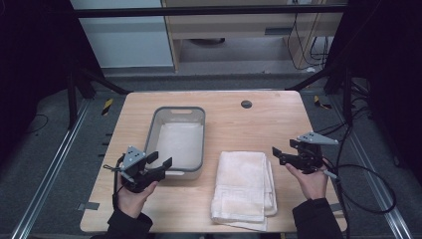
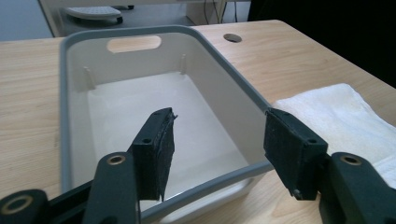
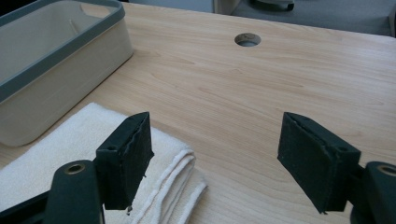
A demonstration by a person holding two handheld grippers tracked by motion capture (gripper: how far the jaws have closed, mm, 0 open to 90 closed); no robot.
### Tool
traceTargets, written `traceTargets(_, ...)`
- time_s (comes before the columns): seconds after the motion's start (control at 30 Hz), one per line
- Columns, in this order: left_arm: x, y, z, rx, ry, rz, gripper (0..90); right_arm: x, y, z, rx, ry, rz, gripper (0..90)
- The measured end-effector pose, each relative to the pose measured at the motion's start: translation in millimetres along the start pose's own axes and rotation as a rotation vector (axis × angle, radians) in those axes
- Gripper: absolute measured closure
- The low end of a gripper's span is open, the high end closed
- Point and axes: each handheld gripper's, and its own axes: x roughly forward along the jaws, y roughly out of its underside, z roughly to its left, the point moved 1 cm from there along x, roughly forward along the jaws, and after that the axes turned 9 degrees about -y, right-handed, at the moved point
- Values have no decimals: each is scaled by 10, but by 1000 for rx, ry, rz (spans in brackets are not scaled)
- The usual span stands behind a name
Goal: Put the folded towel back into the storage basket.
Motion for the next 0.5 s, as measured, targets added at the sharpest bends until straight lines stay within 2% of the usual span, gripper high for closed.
traceTargets(0.17,55,0,-173,24,28,4,421,39,7,23,-2,-4,5,253)
traceTargets(0.5,85,61,-389,43,77,15,418,136,47,89,-14,-26,26,253)
